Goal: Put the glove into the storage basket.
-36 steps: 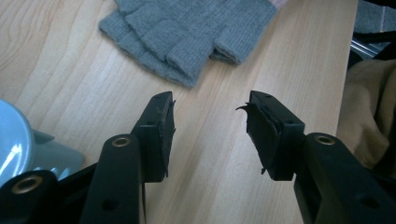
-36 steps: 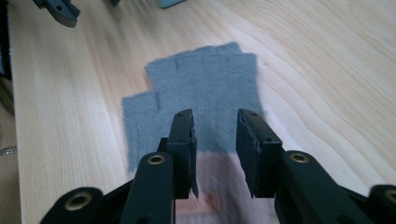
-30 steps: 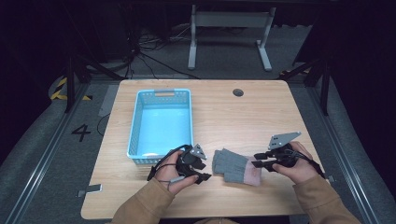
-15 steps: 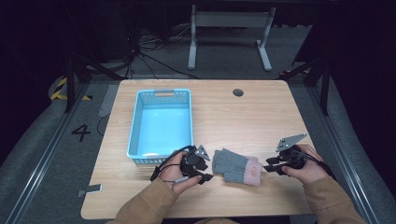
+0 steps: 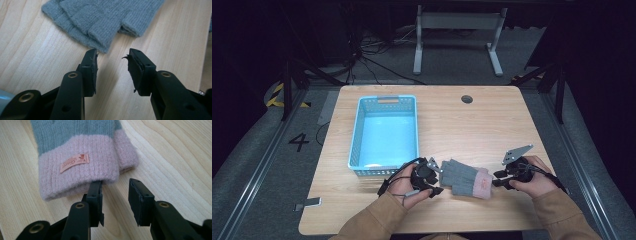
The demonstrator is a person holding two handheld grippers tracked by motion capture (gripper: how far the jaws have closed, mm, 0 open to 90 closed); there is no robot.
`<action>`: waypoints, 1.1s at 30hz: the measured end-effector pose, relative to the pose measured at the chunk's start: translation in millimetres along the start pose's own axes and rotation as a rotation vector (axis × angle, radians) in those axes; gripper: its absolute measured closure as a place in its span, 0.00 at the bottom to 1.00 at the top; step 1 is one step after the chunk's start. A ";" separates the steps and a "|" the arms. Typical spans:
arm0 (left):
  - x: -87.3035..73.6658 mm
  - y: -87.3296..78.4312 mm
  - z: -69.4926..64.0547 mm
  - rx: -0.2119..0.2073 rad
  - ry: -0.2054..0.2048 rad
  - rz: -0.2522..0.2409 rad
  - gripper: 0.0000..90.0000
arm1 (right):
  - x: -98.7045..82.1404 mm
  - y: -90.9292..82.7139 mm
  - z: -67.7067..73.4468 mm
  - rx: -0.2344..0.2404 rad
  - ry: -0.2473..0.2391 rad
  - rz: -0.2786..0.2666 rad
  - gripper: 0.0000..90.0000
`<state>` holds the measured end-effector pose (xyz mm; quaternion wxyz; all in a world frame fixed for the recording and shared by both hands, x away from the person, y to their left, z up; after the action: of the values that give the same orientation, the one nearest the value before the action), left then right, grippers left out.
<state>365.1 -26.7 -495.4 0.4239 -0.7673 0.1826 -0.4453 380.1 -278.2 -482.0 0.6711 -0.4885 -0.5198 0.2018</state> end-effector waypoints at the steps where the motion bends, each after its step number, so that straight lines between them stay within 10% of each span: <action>1: 1.0 1.4 0.3 0.002 -0.003 -0.002 0.68 | 0.0 0.0 -0.3 -0.001 0.000 -0.002 0.71; 33: 12.7 16.7 0.8 0.044 -0.004 0.027 0.91 | 3.7 1.7 4.3 0.014 -0.017 -0.009 0.82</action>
<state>374.2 -44.3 -502.4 0.4473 -0.7560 0.1823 -0.4418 378.0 -272.6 -481.7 0.6709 -0.4798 -0.5264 0.2064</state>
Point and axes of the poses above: each handheld gripper's, and its own axes: y roughly forward along the jaws, x roughly out of its top, z roughly to its left, the point moved 7 cm from there along y, roughly forward along the jaws, and after that the axes turned 8 degrees about -y, right-handed, at the moved point
